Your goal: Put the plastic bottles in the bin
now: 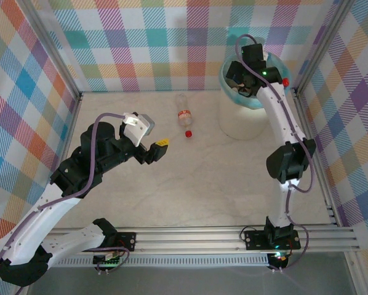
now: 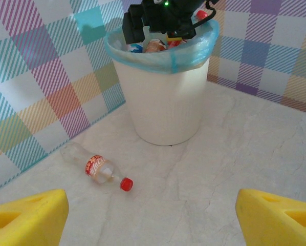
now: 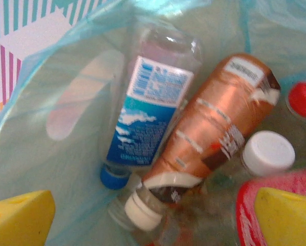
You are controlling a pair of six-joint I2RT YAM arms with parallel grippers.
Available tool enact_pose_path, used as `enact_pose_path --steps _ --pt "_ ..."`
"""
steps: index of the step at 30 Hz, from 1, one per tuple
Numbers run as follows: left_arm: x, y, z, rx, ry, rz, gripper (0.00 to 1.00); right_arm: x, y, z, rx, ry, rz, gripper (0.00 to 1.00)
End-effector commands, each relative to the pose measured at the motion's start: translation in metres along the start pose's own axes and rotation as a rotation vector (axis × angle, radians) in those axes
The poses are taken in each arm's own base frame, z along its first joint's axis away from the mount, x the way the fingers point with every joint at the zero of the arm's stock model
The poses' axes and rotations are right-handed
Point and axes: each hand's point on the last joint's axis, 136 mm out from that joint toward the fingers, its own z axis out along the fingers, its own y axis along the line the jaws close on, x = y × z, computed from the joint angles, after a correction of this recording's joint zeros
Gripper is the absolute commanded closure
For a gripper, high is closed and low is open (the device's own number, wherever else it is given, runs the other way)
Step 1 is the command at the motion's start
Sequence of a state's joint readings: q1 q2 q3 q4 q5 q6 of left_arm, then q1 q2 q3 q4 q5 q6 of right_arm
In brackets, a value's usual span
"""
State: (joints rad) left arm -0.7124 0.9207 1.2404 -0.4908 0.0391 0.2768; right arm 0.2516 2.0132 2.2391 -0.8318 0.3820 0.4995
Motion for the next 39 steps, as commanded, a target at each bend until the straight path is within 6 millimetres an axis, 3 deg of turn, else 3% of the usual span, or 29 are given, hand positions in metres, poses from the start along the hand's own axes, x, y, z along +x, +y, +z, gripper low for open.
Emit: enact_pose_path --steps 1,7,11,17,22,27,32,39 --pt "-0.008 -0.002 -0.004 0.002 -0.030 -0.013 0.15 -0.006 0.012 -0.026 -0.070 -0.035 0.073 0.00" --pt "-0.005 0.003 0.005 -0.025 -0.021 -0.036 0.15 -0.020 0.032 -0.066 -0.139 -0.123 0.070 0.00" --pt "0.003 0.031 0.019 -0.183 0.033 -0.112 0.14 -0.031 0.048 -0.099 -0.175 -0.197 0.037 0.00" --pt "0.035 0.058 0.059 -0.306 0.230 -0.282 0.13 -0.043 0.076 -0.160 -0.250 -0.290 -0.109 0.00" --pt "0.078 0.078 0.107 -0.355 0.416 -0.491 0.13 -0.027 0.089 -0.206 -0.318 -0.310 -0.254 0.00" --pt "0.113 0.090 0.162 -0.296 0.509 -0.726 0.13 -0.004 0.070 -0.239 -0.352 -0.319 -0.336 0.00" --pt "0.146 0.102 0.215 -0.282 0.589 -0.822 0.14 0.008 0.028 -0.265 -0.328 -0.366 -0.346 0.00" --pt "0.190 0.106 0.269 -0.279 0.704 -0.864 0.16 0.011 -0.007 -0.275 -0.240 -0.444 -0.388 0.00"
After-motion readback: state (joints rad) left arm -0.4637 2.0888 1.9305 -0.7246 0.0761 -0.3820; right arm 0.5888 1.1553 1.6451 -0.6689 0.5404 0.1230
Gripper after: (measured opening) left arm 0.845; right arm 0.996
